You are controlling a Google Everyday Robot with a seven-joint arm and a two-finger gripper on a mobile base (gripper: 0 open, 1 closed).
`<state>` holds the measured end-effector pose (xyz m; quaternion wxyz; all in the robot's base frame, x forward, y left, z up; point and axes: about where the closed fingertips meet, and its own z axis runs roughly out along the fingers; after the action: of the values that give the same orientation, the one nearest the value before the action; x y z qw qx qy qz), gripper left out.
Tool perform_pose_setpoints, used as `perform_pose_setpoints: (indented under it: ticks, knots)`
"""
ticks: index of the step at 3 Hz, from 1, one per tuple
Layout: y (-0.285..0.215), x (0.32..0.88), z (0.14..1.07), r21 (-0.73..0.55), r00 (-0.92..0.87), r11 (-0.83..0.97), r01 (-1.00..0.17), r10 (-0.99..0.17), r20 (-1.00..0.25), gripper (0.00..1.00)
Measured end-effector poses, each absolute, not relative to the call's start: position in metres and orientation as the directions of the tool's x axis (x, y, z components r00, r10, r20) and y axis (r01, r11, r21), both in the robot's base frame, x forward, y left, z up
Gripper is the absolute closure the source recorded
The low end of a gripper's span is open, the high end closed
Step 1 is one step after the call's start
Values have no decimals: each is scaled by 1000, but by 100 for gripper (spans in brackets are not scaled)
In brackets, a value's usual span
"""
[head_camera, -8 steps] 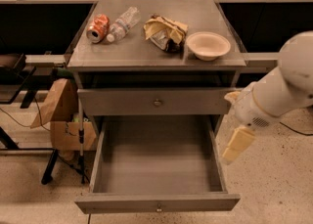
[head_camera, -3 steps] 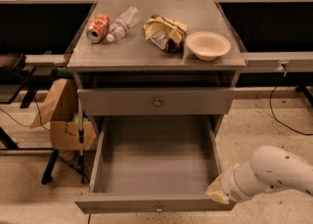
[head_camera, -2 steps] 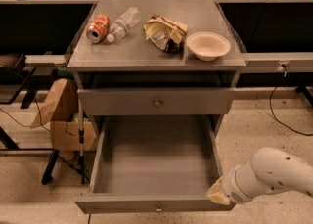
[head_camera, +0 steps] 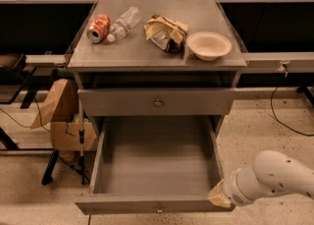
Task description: Close middle drawer
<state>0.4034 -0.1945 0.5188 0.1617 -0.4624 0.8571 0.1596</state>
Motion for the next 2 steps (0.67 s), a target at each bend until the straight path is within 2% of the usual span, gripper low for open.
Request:
perform_pose_setpoints:
  ticks: [2]
  knots:
    - [-200, 388, 464, 194, -567, 542, -818, -705, -426, 100]
